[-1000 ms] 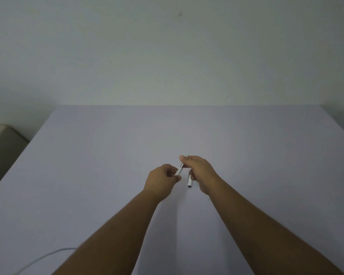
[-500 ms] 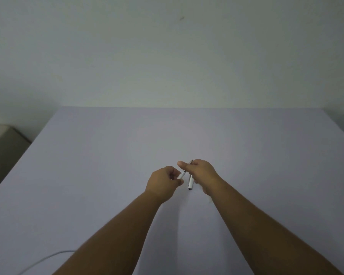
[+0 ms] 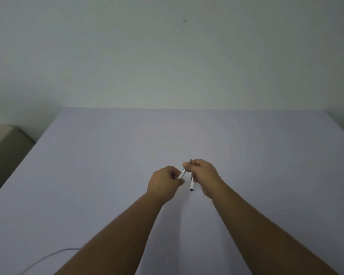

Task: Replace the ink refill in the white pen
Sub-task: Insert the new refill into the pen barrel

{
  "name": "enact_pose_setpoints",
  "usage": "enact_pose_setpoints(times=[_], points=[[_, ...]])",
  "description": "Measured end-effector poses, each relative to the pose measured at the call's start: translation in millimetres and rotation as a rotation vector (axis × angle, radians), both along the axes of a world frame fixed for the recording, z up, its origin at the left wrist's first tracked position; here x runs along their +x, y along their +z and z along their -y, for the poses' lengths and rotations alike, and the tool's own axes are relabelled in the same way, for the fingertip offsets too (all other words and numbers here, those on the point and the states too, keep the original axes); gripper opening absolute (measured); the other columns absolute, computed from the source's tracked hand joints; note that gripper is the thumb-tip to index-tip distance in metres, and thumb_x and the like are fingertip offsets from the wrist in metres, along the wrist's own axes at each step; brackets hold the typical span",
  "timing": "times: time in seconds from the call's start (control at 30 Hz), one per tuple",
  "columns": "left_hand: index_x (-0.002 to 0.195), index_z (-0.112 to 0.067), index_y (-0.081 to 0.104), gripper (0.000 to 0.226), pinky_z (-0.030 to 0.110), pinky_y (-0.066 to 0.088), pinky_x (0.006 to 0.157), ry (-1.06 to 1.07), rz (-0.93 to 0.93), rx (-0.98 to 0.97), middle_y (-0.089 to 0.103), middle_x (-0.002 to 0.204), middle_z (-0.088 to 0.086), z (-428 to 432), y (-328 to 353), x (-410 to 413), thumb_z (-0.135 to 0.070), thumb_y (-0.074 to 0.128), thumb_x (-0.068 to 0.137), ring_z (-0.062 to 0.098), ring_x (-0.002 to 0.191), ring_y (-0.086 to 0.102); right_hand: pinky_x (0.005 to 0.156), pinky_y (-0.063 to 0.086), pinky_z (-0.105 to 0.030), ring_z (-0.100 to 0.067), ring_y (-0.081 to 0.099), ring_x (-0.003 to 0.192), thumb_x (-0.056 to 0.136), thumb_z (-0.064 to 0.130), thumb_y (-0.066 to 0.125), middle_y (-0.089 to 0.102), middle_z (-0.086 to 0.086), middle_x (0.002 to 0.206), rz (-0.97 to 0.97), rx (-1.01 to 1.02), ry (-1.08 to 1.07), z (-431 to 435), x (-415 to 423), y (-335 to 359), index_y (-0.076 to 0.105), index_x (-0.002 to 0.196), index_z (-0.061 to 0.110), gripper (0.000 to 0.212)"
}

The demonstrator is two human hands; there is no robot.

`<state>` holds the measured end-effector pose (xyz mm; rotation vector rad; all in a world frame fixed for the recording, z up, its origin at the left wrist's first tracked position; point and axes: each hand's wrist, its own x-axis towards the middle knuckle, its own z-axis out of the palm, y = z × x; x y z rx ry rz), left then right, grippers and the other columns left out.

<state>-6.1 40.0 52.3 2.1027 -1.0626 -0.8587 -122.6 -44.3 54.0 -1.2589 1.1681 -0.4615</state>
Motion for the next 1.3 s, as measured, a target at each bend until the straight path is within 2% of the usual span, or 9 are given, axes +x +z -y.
enact_pose_setpoints(times=[0.1, 0.23, 0.4, 0.53, 0.73, 0.87, 1.0, 1.17, 1.3], points=[[0.083, -0.027, 0.060, 0.012, 0.019, 0.039, 0.055, -0.012, -0.008, 0.005, 0.059, 0.076, -0.013, -0.9, -0.4, -2.4, -0.027, 0.071, 0.077, 0.003, 0.066, 0.054, 0.062, 0.038, -0.028, -0.012, 0.046, 0.064, 0.074, 0.043, 0.073, 0.053, 0.004, 0.071, -0.070, 0.028, -0.008, 0.6, 1.2, 1.0, 0.056, 0.070, 0.018, 0.031], [0.082, -0.026, 0.061, 0.012, 0.018, 0.040, 0.055, 0.015, -0.001, -0.004, 0.061, 0.077, -0.011, -1.3, 0.4, -0.9, -0.027, 0.071, 0.077, 0.004, 0.066, 0.055, 0.070, 0.043, -0.029, -0.016, 0.049, 0.075, 0.082, 0.032, 0.068, 0.061, -0.003, 0.092, 0.053, 0.092, 0.029, -1.9, -1.4, 2.8, 0.069, 0.086, 0.020, 0.012], [0.082, -0.025, 0.060, 0.013, 0.020, 0.038, 0.054, -0.005, 0.015, 0.009, 0.057, 0.074, -0.013, -1.9, -0.2, -4.5, -0.028, 0.071, 0.076, 0.002, 0.064, 0.053, 0.063, 0.038, -0.027, -0.012, 0.048, 0.068, 0.074, 0.045, 0.073, 0.054, 0.003, 0.075, -0.114, 0.024, 0.002, -2.1, 0.2, 4.6, 0.055, 0.070, 0.018, 0.032], [0.081, -0.027, 0.060, 0.013, 0.019, 0.040, 0.055, 0.009, 0.025, 0.007, 0.059, 0.074, -0.013, -0.7, 1.0, -3.2, -0.028, 0.072, 0.076, 0.003, 0.066, 0.054, 0.067, 0.042, -0.026, -0.013, 0.051, 0.075, 0.082, 0.031, 0.068, 0.062, 0.005, 0.084, 0.037, 0.055, 0.031, -3.3, -3.0, 5.5, 0.068, 0.079, 0.024, 0.008], [0.083, -0.025, 0.061, 0.014, 0.019, 0.040, 0.055, -0.001, 0.026, 0.016, 0.059, 0.075, -0.013, -1.0, 0.9, -8.6, -0.028, 0.072, 0.076, 0.003, 0.066, 0.055, 0.062, 0.037, -0.026, -0.011, 0.045, 0.064, 0.076, 0.051, 0.069, 0.055, 0.004, 0.075, -0.149, 0.054, 0.019, -1.4, -0.8, 8.4, 0.056, 0.067, 0.020, 0.035], [0.082, -0.026, 0.061, 0.013, 0.020, 0.040, 0.055, 0.010, 0.024, 0.011, 0.060, 0.075, -0.013, 0.3, 4.5, -7.1, -0.027, 0.073, 0.075, 0.005, 0.067, 0.056, 0.063, 0.040, -0.025, -0.015, 0.050, 0.072, 0.083, 0.032, 0.066, 0.064, 0.003, 0.084, 0.037, 0.050, 0.008, -0.8, -6.0, 8.5, 0.068, 0.075, 0.022, 0.013], [0.077, -0.029, 0.058, 0.014, 0.020, 0.038, 0.053, -0.001, 0.035, 0.014, 0.058, 0.071, -0.014, -0.6, 3.8, -12.3, -0.028, 0.072, 0.075, 0.000, 0.063, 0.053, 0.060, 0.038, -0.026, -0.014, 0.046, 0.061, 0.074, 0.045, 0.073, 0.054, 0.001, 0.070, -0.143, -0.008, -0.030, -0.1, -3.9, 9.3, 0.054, 0.064, 0.016, 0.037], [0.073, -0.031, 0.055, 0.017, 0.021, 0.040, 0.054, 0.023, 0.038, 0.022, 0.059, 0.070, -0.012, 1.6, 5.8, -9.2, -0.029, 0.072, 0.074, 0.004, 0.063, 0.054, 0.067, 0.043, -0.028, -0.015, 0.048, 0.070, 0.081, 0.031, 0.069, 0.061, 0.001, 0.082, 0.053, 0.050, 0.017, -1.1, -6.9, 8.4, 0.069, 0.078, 0.021, 0.010], [0.080, -0.026, 0.056, 0.014, 0.021, 0.039, 0.052, 0.014, 0.122, 0.040, 0.057, 0.069, -0.012, 0.4, 4.1, -12.9, -0.030, 0.069, 0.076, 0.004, 0.062, 0.053, 0.064, 0.041, -0.030, -0.015, 0.047, 0.059, 0.078, 0.036, 0.072, 0.056, 0.002, 0.066, -0.092, -0.007, -0.002, -0.7, -4.6, 6.3, 0.058, 0.062, 0.018, 0.028]])
